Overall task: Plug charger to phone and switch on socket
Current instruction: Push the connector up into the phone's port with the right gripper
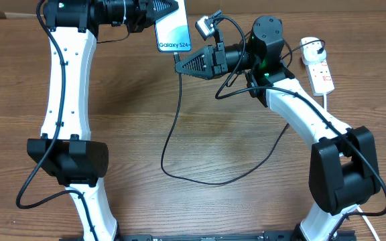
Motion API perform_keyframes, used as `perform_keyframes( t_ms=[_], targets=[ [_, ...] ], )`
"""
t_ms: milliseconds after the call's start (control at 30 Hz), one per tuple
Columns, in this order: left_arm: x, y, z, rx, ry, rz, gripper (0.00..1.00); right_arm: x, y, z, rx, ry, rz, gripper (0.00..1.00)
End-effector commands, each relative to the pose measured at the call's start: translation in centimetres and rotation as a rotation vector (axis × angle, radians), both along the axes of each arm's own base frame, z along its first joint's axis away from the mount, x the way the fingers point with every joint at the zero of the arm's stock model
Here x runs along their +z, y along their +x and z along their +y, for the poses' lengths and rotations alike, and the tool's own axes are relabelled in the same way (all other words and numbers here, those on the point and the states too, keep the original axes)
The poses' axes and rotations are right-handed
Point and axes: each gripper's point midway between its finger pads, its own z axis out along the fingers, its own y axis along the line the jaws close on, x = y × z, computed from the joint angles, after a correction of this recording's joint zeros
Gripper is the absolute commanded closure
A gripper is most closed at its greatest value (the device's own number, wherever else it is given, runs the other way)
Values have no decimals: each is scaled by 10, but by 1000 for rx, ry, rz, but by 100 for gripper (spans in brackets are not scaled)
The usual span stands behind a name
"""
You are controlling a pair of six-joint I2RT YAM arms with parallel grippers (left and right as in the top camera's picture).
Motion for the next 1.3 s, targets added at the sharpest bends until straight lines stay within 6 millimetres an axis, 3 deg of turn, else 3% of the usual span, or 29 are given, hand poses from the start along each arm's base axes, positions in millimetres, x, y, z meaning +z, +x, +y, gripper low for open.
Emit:
perform_keyframes(
  t_ms=[0,767,1267],
  targets=[
    [9,-13,-11,-60,-48,18,96,12,19,-1,-129,21,-9,96],
    [10,-17,-15,-80,-57,17,96,13,22,3,-150,24,5,96],
    [11,-22,-16,-109,-65,12,96,13,28,-6,-172,24,5,96]
  ],
)
